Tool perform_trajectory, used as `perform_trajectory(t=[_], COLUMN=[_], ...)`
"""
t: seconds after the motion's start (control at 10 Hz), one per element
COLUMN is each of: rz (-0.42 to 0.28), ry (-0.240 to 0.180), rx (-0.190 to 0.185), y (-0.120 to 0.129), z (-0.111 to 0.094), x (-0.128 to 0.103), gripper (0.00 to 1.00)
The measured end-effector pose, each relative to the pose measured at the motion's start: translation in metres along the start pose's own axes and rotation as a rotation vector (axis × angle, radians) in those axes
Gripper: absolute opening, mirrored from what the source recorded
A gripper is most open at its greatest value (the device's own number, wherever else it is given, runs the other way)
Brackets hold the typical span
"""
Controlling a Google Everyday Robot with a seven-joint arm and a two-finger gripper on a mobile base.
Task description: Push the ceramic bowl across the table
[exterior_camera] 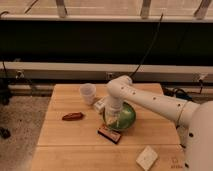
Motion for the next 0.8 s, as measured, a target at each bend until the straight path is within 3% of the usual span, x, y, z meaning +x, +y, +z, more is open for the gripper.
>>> perform_trajectory(t=[0.6,0.8], rz=[-0.085,-0.057], ry=[-0.051,-0.034], rx=[-0.035,-0.017], y=[0.014,0.004], z=[0.005,-0.001], x=[-0.012,-0.004], gripper=[0.00,0.00])
